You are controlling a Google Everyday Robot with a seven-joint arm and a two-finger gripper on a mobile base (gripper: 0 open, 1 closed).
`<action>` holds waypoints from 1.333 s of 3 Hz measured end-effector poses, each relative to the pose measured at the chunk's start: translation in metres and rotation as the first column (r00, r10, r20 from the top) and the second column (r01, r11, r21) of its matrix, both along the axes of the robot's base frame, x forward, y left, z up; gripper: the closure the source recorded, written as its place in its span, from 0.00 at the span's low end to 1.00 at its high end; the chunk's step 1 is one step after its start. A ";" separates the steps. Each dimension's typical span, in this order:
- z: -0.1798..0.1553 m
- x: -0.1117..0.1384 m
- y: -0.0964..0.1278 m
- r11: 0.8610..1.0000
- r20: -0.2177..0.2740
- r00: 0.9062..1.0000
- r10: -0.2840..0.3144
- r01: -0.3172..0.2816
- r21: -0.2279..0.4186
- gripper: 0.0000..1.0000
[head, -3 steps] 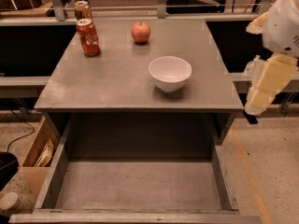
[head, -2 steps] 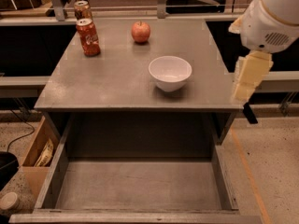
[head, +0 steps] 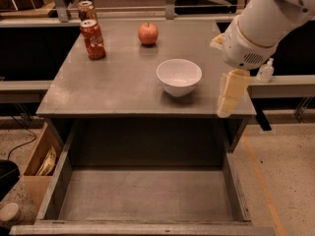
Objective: Move white bowl near apple
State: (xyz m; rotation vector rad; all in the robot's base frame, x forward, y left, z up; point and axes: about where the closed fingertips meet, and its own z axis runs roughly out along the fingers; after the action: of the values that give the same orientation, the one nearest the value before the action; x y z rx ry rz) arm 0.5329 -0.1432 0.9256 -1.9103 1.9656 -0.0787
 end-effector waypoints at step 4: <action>-0.085 0.009 0.060 0.990 -0.058 0.989 0.134 -0.136 -0.027 0.25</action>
Offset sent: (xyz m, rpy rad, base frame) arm 0.0122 0.0656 -0.0669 0.0474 0.0305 0.1618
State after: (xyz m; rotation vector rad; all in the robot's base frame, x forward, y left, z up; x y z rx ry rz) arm 0.5422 -0.0834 0.8403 -2.0810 1.8747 -0.0189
